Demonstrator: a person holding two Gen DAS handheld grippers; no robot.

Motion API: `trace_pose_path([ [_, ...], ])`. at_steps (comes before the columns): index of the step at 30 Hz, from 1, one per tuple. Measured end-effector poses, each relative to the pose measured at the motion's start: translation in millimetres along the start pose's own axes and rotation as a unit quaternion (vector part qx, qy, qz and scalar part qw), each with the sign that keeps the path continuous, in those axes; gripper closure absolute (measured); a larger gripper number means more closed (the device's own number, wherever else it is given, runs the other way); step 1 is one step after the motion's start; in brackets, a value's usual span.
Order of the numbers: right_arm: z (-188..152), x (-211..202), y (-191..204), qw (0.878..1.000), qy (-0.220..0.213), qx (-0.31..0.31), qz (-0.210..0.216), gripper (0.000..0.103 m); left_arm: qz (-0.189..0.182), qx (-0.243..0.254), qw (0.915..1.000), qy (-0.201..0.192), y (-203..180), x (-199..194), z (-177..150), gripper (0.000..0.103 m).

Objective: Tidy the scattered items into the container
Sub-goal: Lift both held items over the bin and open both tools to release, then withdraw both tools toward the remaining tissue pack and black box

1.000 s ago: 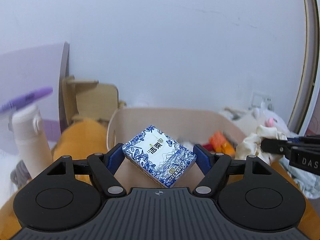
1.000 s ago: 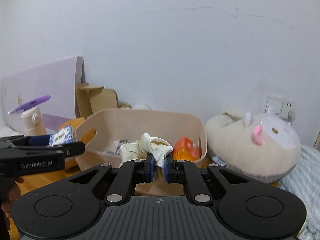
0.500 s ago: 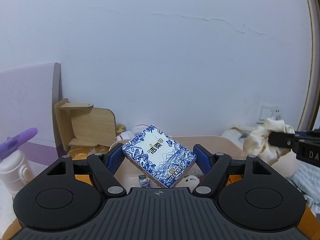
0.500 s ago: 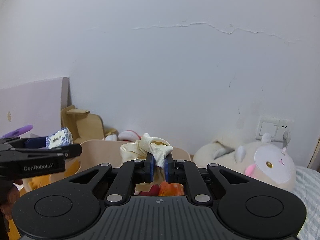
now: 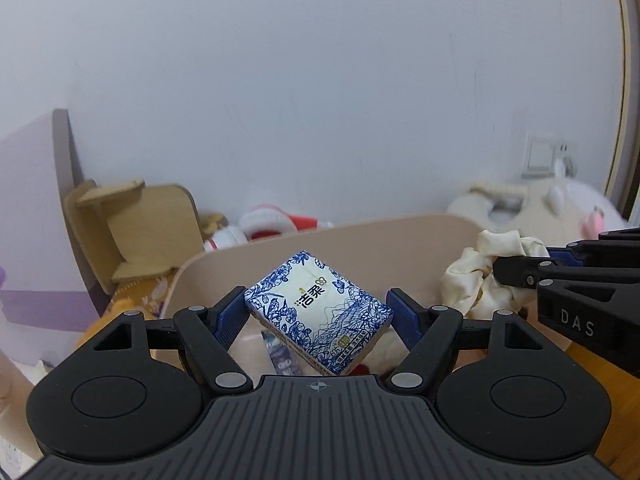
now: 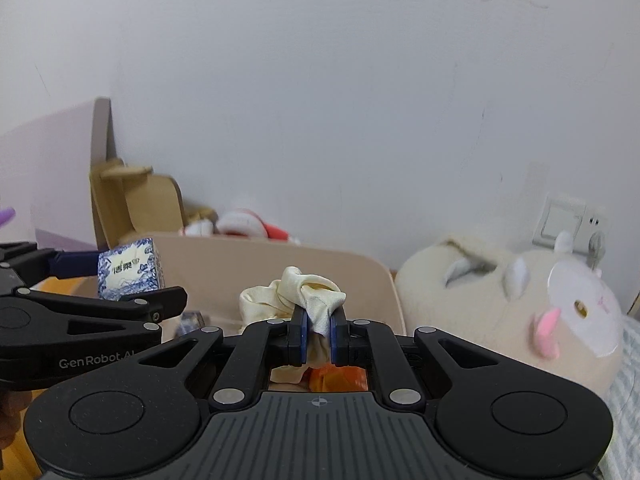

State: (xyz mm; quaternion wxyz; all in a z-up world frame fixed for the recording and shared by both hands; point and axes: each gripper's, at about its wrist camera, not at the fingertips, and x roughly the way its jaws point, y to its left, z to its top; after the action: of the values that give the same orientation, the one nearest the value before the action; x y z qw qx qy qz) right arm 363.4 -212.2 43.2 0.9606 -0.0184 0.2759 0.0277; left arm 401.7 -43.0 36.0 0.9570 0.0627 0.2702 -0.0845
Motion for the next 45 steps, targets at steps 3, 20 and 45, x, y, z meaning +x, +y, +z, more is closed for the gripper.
trace_pose_path([
  [3, -7, 12, 0, 1.000, 0.017, 0.001, -0.004, 0.093, -0.003, 0.003, 0.9995, 0.030, -1, 14, -4, 0.027],
  [20, -22, 15, -7, 0.999, 0.029, 0.013, -0.013, 0.045, -0.032, -0.033, 0.9966, 0.069, 16, 25, -17, 0.022],
  [45, -27, -51, -18, 0.999, -0.032, 0.039, -0.019, 0.023, 0.009, -0.008, 0.9999, -0.013, 13, -46, -22, 0.018],
])
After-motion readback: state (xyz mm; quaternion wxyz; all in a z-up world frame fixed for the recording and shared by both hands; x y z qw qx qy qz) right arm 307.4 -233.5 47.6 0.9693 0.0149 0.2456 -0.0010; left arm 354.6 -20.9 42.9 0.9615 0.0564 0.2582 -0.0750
